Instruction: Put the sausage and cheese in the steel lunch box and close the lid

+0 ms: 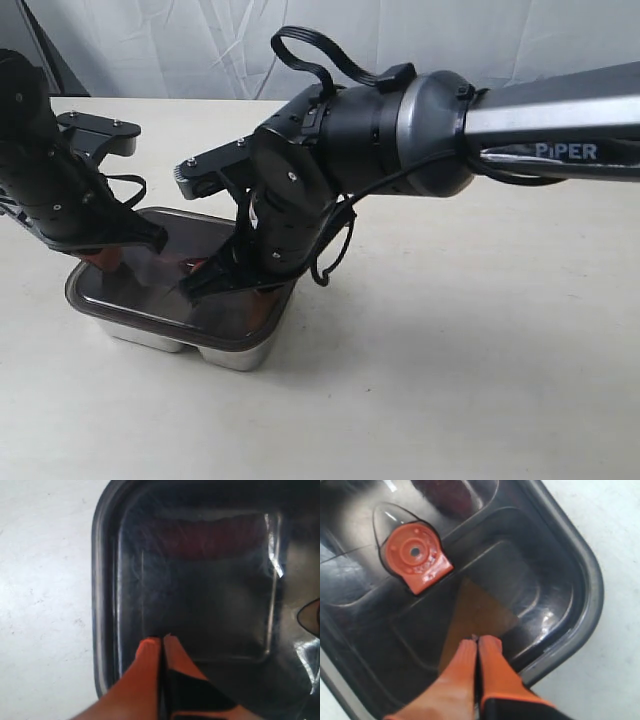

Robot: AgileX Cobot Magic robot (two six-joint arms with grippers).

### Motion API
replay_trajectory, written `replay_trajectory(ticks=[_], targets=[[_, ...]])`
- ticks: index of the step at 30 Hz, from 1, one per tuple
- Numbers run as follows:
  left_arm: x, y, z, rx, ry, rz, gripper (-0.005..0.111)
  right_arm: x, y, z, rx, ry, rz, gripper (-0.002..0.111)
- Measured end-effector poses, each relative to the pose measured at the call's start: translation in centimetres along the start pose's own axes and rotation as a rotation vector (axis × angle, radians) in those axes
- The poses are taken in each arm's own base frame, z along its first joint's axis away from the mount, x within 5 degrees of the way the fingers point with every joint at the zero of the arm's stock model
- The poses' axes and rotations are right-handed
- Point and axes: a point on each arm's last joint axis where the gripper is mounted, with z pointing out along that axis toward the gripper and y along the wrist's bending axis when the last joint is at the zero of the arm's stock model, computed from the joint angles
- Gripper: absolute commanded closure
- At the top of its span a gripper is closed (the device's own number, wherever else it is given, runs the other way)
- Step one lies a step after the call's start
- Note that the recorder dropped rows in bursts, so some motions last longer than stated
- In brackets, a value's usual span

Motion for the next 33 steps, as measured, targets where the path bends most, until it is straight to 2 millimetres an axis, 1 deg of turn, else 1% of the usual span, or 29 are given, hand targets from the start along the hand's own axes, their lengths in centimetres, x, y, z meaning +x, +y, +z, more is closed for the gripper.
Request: replay_trajectory(ticks=[6, 11, 21, 33], targets=[[0.0, 0.0, 0.9, -0.001, 0.033, 0.000, 0.106, 0.0, 0.1, 0.3, -0.003, 0.007, 0.005, 0.109], [-0.2, 0.0, 1.1, -0.002, 0.044, 0.000, 0.106, 0.0, 0.1, 0.7, -0.004, 0.024, 0.009, 0.109], [-0.2, 0.0, 1.1, -0.002, 0.044, 0.000, 0.106, 0.3, 0.1, 1.4, -0.018, 0.059, -0.015, 0.109], [-0.2, 0.0, 1.1, -0.002, 0.046, 0.000, 0.106, 0.2, 0.2, 1.3, -0.045, 0.068, -0.020, 0.109]])
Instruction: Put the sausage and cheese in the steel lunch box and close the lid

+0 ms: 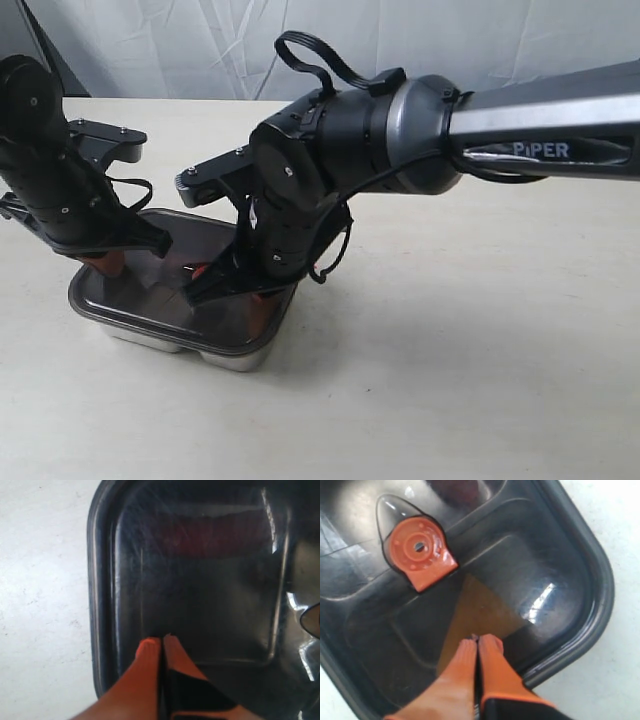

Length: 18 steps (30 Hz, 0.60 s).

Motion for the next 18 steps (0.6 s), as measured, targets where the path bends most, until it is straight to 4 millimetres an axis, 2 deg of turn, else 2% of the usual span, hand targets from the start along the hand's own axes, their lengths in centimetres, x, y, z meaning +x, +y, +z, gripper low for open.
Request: replay_trajectory(ticks=[5, 7, 8, 11, 15, 16, 17, 18], targets=[[0.0, 0.1, -0.7, 0.001, -0.037, -0.004, 0.106, 0.1, -0.1, -0.9, 0.015, -0.014, 0.009, 0.109], [0.1, 0.1, -1.9, 0.002, -0.088, -0.004, 0.106, 0.3, -0.2, -2.1, 0.046, -0.017, 0.012, 0.109], [0.2, 0.1, -2.9, 0.004, -0.125, -0.004, 0.106, 0.2, -0.3, -3.4, 0.062, -0.048, 0.010, 0.109], [0.6, 0.1, -6.7, 0.009, -0.292, -0.004, 0.106, 0.0, -1.1, -7.3, 0.107, -0.145, 0.007, 0.109], [2.4, 0.2, -12.6, 0.017, -0.523, -0.004, 0.106, 0.3, -3.3, -12.1, 0.143, -0.228, 0.072, 0.109], [3.9, 0.3, -15.4, 0.016, -0.626, 0.000, 0.106, 0.8, -4.5, -13.7, 0.154, -0.260, 0.111, 0.109], [4.6, 0.3, -16.3, 0.017, -0.670, 0.000, 0.106, 1.2, -5.0, -14.3, 0.158, -0.271, 0.126, 0.109], [6.2, 0.3, -17.8, 0.020, -0.746, -0.002, 0.106, 2.2, -5.8, -15.0, 0.167, -0.285, 0.156, 0.109]])
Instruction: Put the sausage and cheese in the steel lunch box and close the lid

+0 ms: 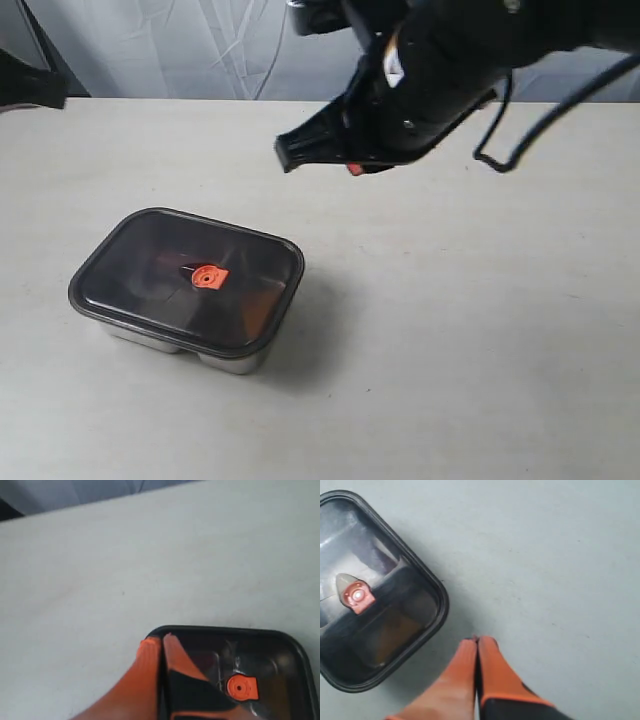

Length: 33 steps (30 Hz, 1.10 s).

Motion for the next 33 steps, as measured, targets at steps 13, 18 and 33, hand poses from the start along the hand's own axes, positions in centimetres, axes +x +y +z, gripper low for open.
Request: replay_trajectory(ticks=[13, 18, 33], targets=[[8.4, 0.0, -9.7, 0.050, -0.191, -0.042, 0.106, 11.0, -3.2, -3.0, -0.076, -0.114, 0.109, 0.109], [8.5, 0.0, -9.9, 0.049, -0.195, -0.043, 0.106, 11.3, -3.2, -2.9, -0.071, -0.094, 0.115, 0.109], [8.5, 0.1, -10.0, 0.031, -0.199, -0.029, 0.106, 10.9, -6.8, -7.6, 0.013, -0.341, 0.230, 0.109]])
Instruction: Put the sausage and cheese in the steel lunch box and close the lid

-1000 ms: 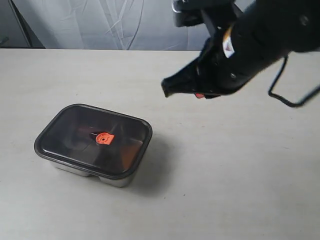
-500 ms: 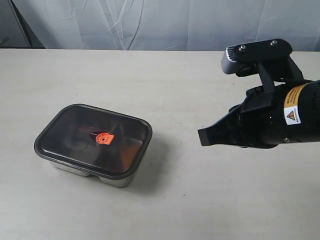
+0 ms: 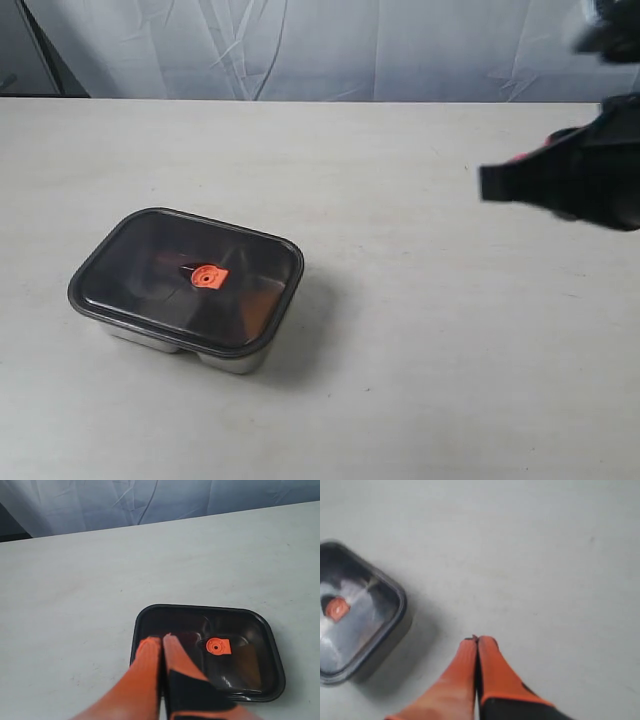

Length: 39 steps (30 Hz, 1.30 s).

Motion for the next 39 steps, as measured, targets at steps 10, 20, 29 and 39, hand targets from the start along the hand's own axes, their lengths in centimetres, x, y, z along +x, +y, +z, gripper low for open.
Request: replay_trajectory(ticks=[10, 20, 29, 39], targets=[[0.0, 0.4, 0.0, -0.039, 0.000, 0.041, 0.106, 0.4, -6.5, -12.1, 0.378, -0.452, 0.090, 0.109], [0.0, 0.3, 0.0, -0.038, 0.000, 0.040, 0.106, 3.7, -6.7, -13.5, 0.478, -0.426, 0.084, 0.109], [0.0, 0.4, 0.0, -0.039, 0.000, 0.041, 0.106, 9.7, -6.9, -8.0, 0.346, -0.569, 0.042, 0.109], [0.0, 0.4, 0.0, -0.039, 0.000, 0.041, 0.106, 15.3, -7.5, -4.4, 0.311, -0.538, 0.090, 0.109]])
